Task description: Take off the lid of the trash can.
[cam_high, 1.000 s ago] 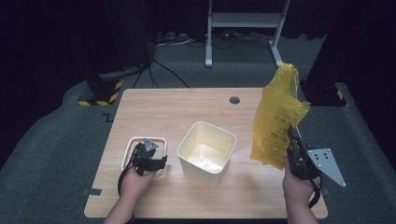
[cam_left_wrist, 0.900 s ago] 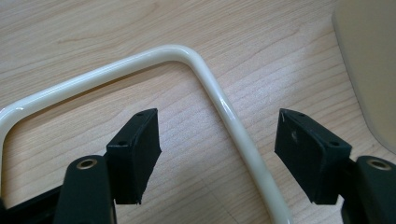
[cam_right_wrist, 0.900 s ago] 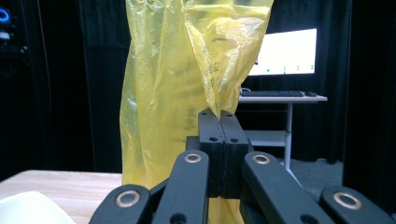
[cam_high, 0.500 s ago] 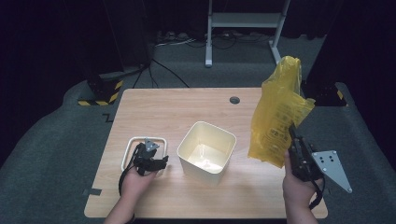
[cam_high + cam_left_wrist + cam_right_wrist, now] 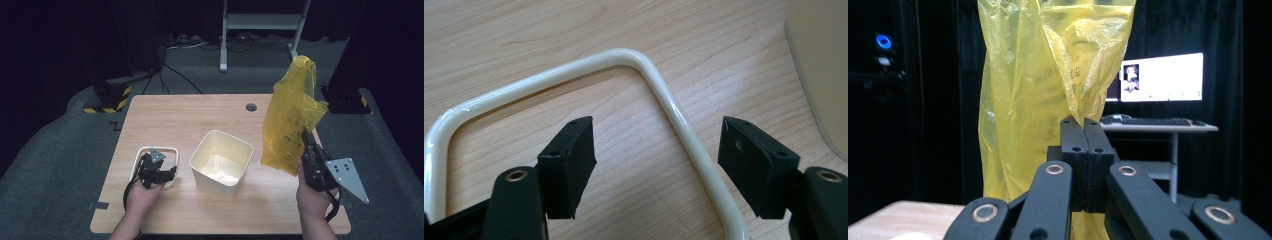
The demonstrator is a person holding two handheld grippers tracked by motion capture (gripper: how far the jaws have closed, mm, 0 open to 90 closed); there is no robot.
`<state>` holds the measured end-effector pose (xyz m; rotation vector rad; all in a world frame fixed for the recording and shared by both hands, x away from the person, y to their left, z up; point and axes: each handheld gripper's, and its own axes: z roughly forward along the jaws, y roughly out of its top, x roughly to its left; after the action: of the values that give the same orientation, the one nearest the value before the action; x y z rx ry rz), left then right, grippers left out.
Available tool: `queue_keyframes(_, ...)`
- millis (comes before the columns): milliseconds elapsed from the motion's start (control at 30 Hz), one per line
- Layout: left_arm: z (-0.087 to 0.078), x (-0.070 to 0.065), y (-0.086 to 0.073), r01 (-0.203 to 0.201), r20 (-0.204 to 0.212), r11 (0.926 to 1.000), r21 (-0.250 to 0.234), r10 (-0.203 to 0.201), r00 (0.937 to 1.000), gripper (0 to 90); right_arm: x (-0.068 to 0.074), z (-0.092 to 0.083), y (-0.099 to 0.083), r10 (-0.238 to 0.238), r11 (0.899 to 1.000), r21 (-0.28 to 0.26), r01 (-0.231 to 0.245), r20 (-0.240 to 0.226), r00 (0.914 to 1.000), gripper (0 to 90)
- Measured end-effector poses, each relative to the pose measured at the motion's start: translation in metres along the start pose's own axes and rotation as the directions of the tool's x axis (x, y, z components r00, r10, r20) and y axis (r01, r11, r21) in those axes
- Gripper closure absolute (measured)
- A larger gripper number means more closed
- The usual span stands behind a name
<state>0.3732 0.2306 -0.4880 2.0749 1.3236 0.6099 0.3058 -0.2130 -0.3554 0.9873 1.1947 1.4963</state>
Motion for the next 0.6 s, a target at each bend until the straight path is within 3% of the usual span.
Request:
queue_keyframes(300, 0.000, 0.003, -0.004, 0.012, 0.004, 0.9999, 0.006, -0.012, 0.9999, 31.2, 0.026, 0.008, 0.015, 0.024, 0.998, -0.064, -0.027, -0.055, 0.9982, 90.0)
queue_keyframes(600, -0.002, 0.005, -0.004, 0.024, 0.002, 0.9997, 0.003, -0.024, 0.9997, 31.2, 0.053, 0.017, 0.022, 0.038, 0.995, -0.088, -0.049, -0.117, 0.9924, 90.0)
